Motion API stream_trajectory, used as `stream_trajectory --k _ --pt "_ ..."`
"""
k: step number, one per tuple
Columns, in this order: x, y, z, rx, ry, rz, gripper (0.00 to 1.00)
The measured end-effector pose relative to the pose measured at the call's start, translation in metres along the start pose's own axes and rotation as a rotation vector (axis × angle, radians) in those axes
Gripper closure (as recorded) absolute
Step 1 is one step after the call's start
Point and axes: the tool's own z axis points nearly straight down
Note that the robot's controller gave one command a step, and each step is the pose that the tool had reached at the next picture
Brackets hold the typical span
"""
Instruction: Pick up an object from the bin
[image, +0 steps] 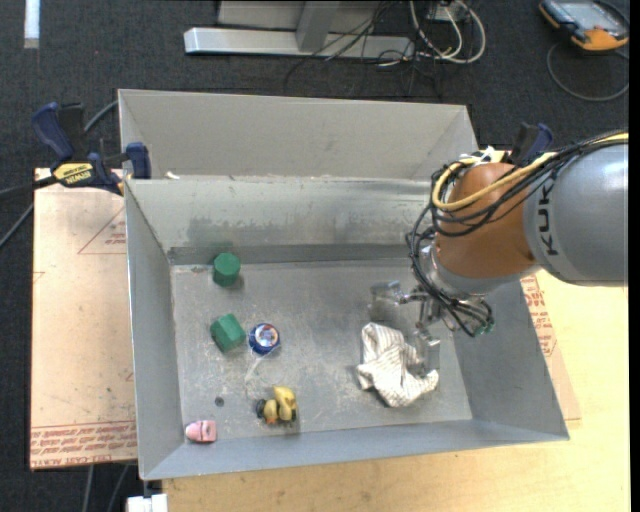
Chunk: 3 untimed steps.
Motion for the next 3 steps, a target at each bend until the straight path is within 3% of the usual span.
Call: stream_trajectory --k 1,2,3 --pt "0.018 0.072 -0.001 -0.01 0.009 -0.222 1.0" --pt "0.018 0.072 -0.001 -0.01 0.009 -0.223 1.0" --pt "0.014 0.071 -0.145 -0.01 0.005 -0.279 1.0"
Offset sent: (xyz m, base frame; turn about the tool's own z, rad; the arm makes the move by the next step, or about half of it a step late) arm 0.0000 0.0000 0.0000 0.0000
